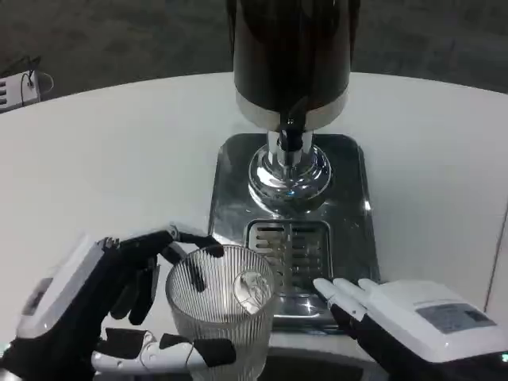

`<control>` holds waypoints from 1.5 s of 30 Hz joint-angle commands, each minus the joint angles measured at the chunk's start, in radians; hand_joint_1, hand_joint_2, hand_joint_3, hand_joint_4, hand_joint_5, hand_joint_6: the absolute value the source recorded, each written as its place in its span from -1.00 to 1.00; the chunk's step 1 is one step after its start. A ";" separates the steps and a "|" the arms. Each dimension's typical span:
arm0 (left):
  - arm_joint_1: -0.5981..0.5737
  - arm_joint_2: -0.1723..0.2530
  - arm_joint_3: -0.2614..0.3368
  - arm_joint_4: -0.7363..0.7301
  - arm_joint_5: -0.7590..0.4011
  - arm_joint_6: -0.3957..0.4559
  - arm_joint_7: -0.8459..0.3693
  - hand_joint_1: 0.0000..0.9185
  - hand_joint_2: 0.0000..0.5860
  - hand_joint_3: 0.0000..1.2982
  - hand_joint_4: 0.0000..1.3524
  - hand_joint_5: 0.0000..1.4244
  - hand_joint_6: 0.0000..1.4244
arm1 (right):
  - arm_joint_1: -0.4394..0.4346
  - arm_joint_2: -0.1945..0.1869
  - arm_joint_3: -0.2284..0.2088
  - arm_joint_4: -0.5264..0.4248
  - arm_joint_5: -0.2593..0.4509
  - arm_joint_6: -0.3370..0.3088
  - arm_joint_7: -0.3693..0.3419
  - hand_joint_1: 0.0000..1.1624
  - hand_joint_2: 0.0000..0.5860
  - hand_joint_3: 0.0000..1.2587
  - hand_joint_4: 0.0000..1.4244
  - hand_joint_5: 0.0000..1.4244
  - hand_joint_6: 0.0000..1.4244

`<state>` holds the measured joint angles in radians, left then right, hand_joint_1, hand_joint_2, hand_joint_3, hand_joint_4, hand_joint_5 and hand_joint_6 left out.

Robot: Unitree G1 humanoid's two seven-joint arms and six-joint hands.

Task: Grasp the cup under the faucet to collect the drink, then remove the cup.

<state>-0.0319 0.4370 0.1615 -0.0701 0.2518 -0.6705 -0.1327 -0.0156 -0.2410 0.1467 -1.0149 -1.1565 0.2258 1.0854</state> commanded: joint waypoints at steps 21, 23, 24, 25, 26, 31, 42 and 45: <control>-0.364 -0.038 -0.134 0.376 0.272 0.039 0.270 0.14 -1.00 0.51 0.61 0.83 1.00 | 0.074 0.113 -0.048 -0.032 -0.012 -0.133 -0.038 -0.16 0.56 -1.00 -1.00 -1.00 -1.00; -0.384 -0.038 -0.148 0.402 0.285 0.042 0.289 0.14 -1.00 0.51 0.61 0.83 1.00 | 0.081 0.124 -0.058 -0.032 -0.011 -0.150 -0.045 -0.16 0.56 -1.00 -1.00 -1.00 -1.00; -0.393 -0.038 -0.156 0.412 0.293 0.044 0.299 0.14 -1.00 0.51 0.61 0.83 1.00 | 0.083 0.128 -0.064 -0.032 -0.011 -0.160 -0.050 -0.16 0.56 -1.00 -1.00 -1.00 -1.00; -0.406 -0.041 -0.166 0.425 0.303 0.050 0.310 0.14 -1.00 0.51 0.61 0.83 1.00 | 0.086 0.131 -0.068 -0.032 -0.010 -0.168 -0.053 -0.16 0.56 -1.00 -1.00 -1.00 -1.00; -0.416 -0.043 -0.173 0.435 0.310 0.053 0.319 0.14 -1.00 0.51 0.61 0.83 1.00 | 0.086 0.133 -0.075 -0.032 -0.008 -0.174 -0.056 -0.16 0.56 -1.00 -1.00 -1.00 -1.00; -0.471 -0.051 -0.218 0.497 0.343 0.072 0.368 0.14 -1.00 0.51 0.61 0.83 1.00 | 0.075 0.134 -0.110 -0.032 0.014 -0.191 -0.054 -0.16 0.56 -1.00 -1.00 -1.00 -1.00; -0.592 -0.046 -0.289 0.648 0.400 0.115 0.466 0.14 -1.00 0.51 0.61 0.83 1.00 | 0.094 0.143 -0.155 -0.032 0.063 -0.212 -0.043 -0.16 0.56 -1.00 -1.00 -1.00 -1.00; -0.619 -0.041 -0.309 0.684 0.410 0.127 0.488 0.14 -1.00 0.51 0.61 0.83 1.00 | 0.098 0.145 -0.165 -0.032 0.070 -0.216 -0.041 -0.16 0.56 -1.00 -1.00 -1.00 -1.00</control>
<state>-0.6219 0.3838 -0.1316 0.5866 0.6440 -0.5517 0.3174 0.0682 -0.1000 -0.0082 -1.0319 -1.1045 0.0283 1.0374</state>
